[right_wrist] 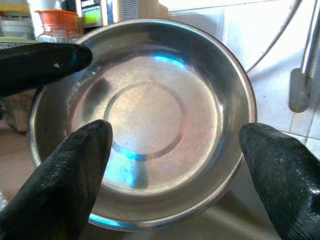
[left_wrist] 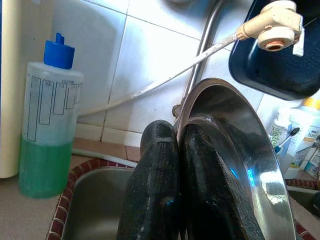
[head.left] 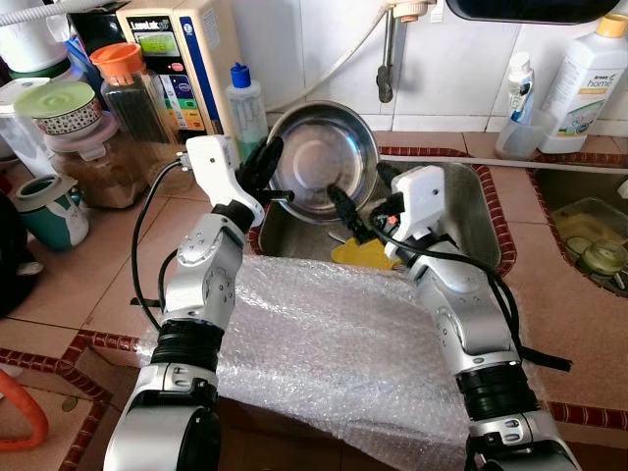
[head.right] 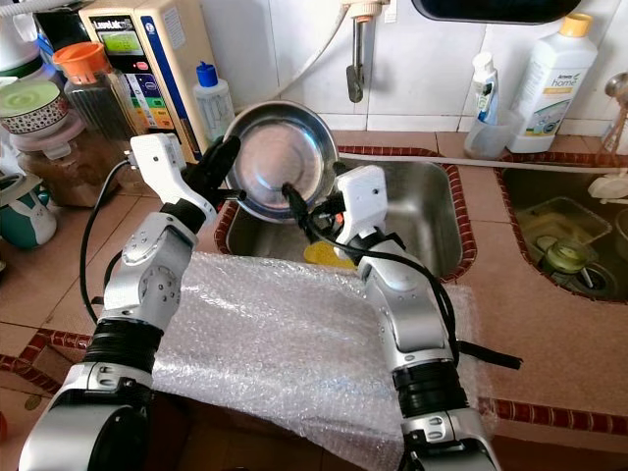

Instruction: Kitchen organization

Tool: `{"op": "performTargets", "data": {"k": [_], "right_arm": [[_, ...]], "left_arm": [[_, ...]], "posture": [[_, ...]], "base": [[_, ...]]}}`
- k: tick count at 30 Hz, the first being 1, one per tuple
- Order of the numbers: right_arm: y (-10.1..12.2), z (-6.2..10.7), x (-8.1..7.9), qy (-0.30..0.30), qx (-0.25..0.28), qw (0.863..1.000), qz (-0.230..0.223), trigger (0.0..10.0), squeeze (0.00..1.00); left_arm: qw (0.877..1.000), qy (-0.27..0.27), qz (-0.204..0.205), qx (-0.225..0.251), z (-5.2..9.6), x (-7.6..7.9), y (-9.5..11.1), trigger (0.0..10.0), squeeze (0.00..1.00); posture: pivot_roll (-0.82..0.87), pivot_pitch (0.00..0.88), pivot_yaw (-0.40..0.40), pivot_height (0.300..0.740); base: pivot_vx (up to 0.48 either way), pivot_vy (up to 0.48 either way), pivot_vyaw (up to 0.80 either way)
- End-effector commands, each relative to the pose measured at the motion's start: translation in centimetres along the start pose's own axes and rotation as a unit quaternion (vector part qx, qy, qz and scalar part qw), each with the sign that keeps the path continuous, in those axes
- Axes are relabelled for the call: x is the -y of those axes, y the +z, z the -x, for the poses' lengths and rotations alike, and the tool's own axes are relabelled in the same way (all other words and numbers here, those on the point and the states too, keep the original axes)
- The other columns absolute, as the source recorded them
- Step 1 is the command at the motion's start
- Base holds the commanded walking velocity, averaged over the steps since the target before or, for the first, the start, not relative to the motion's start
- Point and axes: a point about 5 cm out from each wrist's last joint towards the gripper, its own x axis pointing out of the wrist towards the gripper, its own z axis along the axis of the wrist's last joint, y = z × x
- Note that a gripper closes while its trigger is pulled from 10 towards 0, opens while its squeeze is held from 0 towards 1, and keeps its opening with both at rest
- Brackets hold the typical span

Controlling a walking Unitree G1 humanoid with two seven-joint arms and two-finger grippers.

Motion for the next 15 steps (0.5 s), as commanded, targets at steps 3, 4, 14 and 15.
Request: {"op": "performTargets", "data": {"k": [3, 4, 14, 15], "right_arm": [[0.0, -0.6, 1.2, -0.052, -0.006, 0.999, 0.003, 10.0, 0.0], [-0.1, -0.6, 1.4, -0.062, -0.01, 0.998, 0.002, 10.0, 0.0], [-0.9, -2.5, 1.6, -0.101, -0.021, 0.993, -0.059, 0.0, 0.0], [-0.8, -2.6, 1.6, -0.102, -0.019, 0.992, -0.065, 0.0, 0.0]], "left_arm": [[1.0, -0.014, 0.001, 0.01, 0.0, 0.6, 0.6, 0.0, 0.0], [1.0, -0.015, 0.002, 0.01, 0.1, 0.6, 0.6, 0.0, 0.0], [0.999, -0.046, 0.026, 0.014, 0.4, 1.7, 0.8, 0.0, 0.0], [0.998, -0.048, 0.026, 0.014, 0.4, 1.8, 0.8, 0.0, 0.0]], "posture": [[0.1, 0.019, 0.118, 0.74], [0.09, 0.02, 0.118, 0.74], [0.1, 0.019, 0.116, 0.74], [0.11, 0.021, 0.113, 0.74]], "base": [[0.0, 0.0, 0.0], [0.0, 0.0, 0.0], [0.0, 0.0, 0.0], [0.0, 0.0, 0.0]]}}
